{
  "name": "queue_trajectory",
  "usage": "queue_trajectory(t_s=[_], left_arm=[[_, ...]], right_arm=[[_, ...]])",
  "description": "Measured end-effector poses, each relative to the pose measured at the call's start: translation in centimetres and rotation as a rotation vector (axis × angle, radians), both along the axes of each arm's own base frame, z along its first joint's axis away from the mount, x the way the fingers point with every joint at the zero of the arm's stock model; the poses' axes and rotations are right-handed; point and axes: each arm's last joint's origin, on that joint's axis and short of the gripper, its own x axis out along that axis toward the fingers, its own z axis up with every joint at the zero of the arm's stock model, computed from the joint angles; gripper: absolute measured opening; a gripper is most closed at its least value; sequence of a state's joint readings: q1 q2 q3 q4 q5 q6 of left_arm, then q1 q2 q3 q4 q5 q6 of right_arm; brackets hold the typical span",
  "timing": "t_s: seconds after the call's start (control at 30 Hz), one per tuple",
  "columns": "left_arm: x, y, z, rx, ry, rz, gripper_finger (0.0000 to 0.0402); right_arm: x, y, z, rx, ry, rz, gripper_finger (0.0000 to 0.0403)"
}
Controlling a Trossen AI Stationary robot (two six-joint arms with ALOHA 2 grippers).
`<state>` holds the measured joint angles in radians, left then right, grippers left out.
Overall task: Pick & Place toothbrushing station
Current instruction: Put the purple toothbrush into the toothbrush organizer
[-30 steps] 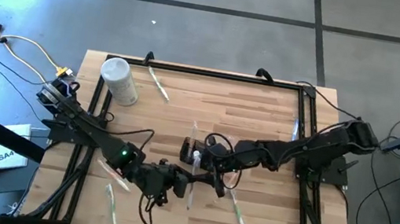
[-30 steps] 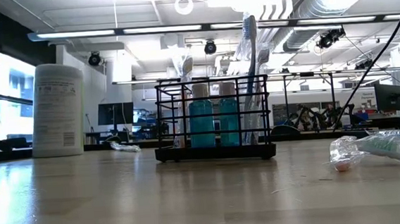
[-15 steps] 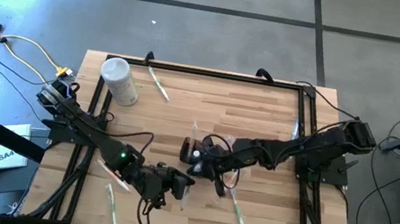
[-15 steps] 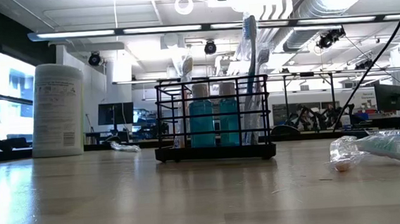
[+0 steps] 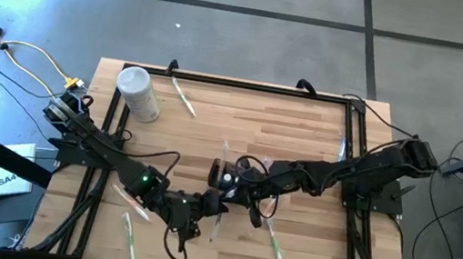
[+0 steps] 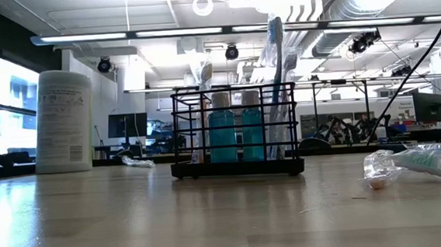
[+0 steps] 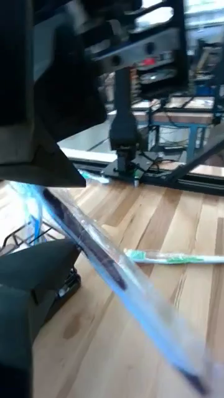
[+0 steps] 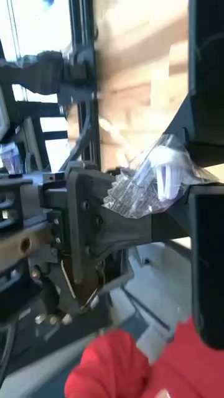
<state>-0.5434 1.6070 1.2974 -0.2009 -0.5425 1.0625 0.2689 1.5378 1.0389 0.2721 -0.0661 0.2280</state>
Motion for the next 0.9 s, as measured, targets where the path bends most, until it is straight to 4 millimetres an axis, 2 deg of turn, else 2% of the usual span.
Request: queue_trajectory(t_s=[0.17, 0.3, 0.53, 0.63, 0.77, 0.9], left_arm=[[-0.4, 0.0, -0.4, -0.088, 0.034, 0.087, 0.0157], [-0.9, 0.4, -0.9, -0.202, 0.06, 0.235, 0.0158], [-2.0, 1.3, -1.6, -0.395, 0.116, 0.449, 0.0159], [-2.5, 1.6, -1.3, -0.487, 0.113, 0.51, 0.0159], [-3.2, 1.9, -0.4, -0.626, 0.118, 0.537, 0.0159], [-3.7, 2.6, 0.8, -0.719, 0.096, 0.55, 0.0159]], right_arm=[[-1.5, 0.1, 0.6, -0.119, 0.051, -0.111, 0.0008], [-3.0, 0.9, 1.3, -0.189, 0.074, -0.203, 0.0008], [-5.3, 3.8, 2.0, -0.283, 0.049, -0.154, 0.0008], [-6.4, 4.7, 2.5, -0.355, 0.03, -0.187, 0.0008], [-7.9, 5.3, 2.7, -0.503, 0.033, -0.346, 0.0008], [-8.4, 5.5, 2.6, -0.55, 0.039, -0.404, 0.0008]])
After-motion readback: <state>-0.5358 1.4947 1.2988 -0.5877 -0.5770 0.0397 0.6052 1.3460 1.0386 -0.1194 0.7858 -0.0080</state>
